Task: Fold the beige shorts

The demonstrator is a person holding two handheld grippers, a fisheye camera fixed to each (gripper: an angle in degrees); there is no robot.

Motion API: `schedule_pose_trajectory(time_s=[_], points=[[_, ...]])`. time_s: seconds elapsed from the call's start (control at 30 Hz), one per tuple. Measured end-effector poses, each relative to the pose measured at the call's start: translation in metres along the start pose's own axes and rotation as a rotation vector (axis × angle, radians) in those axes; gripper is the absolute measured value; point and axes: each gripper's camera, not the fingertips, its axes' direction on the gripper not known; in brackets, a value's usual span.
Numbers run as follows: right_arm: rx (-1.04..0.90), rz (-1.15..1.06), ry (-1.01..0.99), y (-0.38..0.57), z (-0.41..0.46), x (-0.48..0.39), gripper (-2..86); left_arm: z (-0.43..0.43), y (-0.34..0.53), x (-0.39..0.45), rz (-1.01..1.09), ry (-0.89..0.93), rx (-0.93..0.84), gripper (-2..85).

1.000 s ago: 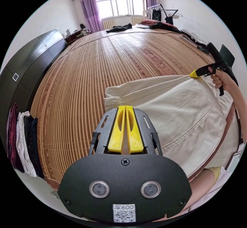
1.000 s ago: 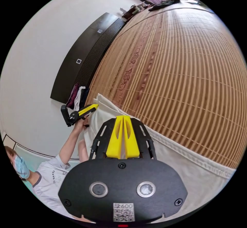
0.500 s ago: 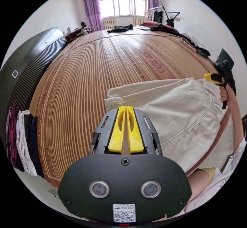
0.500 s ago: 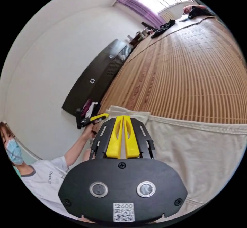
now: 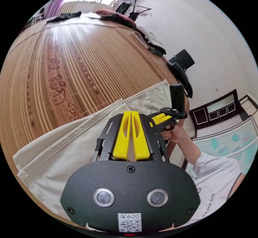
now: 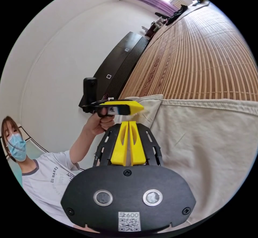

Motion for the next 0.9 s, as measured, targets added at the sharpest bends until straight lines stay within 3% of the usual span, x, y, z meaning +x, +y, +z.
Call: schedule_pose_trajectory(time_s=[0.23,0.7,0.8,0.9], points=[[-0.088,0.02,0.0,0.022,-0.008,0.014,-0.9,0.008,-0.03,-0.055,-0.138,0.223,-0.022,0.1],[-0.111,-0.029,0.124,0.132,-0.027,0.004,-0.9,-0.023,-0.082,0.031,-0.096,0.206,0.031,0.4],[-0.265,0.004,0.129,0.15,-0.012,0.014,-0.9,-0.025,-0.097,0.063,-0.085,0.178,0.038,0.4],[-0.159,0.022,0.134,0.171,-0.016,0.017,-0.9,-0.027,-0.115,0.104,-0.065,0.142,0.043,0.3]])
